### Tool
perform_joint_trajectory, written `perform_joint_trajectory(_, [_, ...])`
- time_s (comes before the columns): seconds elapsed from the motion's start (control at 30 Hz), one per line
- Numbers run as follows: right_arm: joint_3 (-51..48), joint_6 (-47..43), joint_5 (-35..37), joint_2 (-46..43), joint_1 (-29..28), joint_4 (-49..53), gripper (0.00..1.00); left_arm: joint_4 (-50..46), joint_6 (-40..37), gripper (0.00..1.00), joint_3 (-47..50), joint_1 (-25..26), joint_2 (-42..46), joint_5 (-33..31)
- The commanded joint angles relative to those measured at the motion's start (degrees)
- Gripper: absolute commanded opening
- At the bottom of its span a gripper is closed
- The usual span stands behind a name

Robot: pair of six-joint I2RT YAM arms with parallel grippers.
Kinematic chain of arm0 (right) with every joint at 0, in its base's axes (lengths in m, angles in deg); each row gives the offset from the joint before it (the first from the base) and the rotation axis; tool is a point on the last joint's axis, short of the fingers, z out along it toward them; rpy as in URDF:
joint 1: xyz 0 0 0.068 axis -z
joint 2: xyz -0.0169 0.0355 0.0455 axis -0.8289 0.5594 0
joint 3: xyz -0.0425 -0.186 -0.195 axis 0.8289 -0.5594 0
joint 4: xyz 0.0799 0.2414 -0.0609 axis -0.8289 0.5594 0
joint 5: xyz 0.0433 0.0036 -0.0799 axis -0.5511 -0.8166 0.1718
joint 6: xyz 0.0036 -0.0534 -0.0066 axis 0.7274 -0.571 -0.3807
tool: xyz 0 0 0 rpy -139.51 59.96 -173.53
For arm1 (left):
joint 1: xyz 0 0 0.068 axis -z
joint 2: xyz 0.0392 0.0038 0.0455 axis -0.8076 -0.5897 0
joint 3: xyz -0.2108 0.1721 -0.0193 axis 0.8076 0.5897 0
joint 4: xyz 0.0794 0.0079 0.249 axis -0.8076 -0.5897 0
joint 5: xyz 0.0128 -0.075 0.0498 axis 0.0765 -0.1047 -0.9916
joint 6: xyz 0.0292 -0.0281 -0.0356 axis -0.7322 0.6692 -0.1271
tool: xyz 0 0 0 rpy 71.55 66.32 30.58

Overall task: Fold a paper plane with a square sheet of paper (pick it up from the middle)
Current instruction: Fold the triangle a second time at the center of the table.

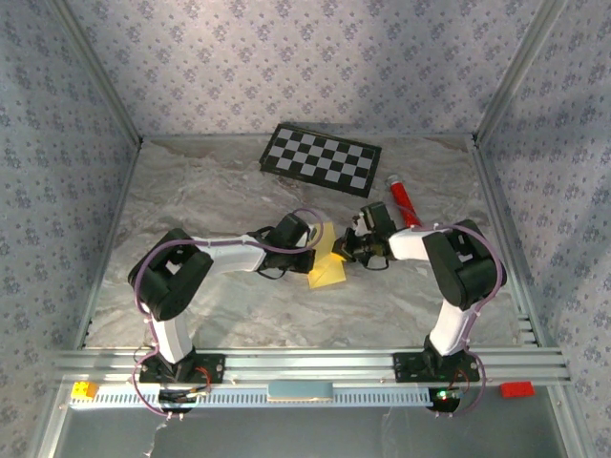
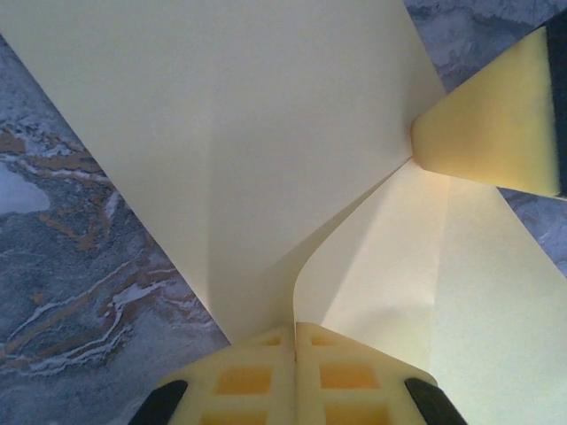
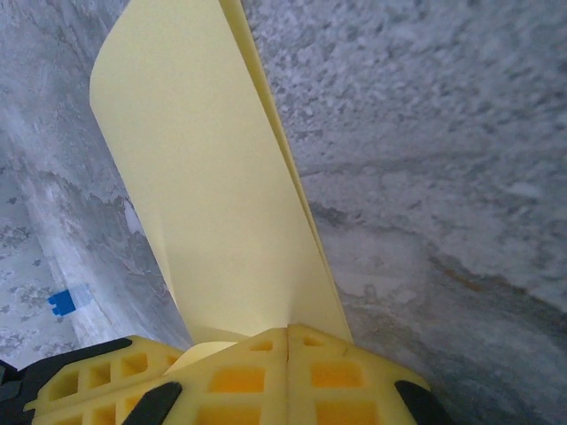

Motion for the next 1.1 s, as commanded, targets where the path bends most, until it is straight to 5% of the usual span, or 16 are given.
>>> perform_joint_trajectory(0.0, [-0.7,2.0,0.1,-0.5,2.5,-0.4,0.01,-5.2,-0.5,0.0,0.9,-0.1,-2.4,0.2])
perform_joint_trajectory(0.27, [2.3,-1.8,-1.9,-6.1,1.1,3.6,0.03,-5.3,-0.5,0.0,1.0,-0.1,-1.9,0.1])
perform_joint_trajectory(0.63, [-0.9,0.4,-0.5,-2.8,-5.6,0.6,0.02,-5.2,-0.5,0.0,1.0,-0.1,-2.0,0.1])
perform_joint_trajectory(0.93, [-3.1,-2.9,2.7,0.1,-4.1,4.3,0.01,-5.5,-0.3,0.0,0.5,-0.1,-1.6,0.4])
perform_joint_trajectory(1.07, [-3.0,-4.6,3.4,0.4,-3.9,6.0,0.0,-7.2,2.6,0.09,-0.6,-0.1,0.2,-1.0])
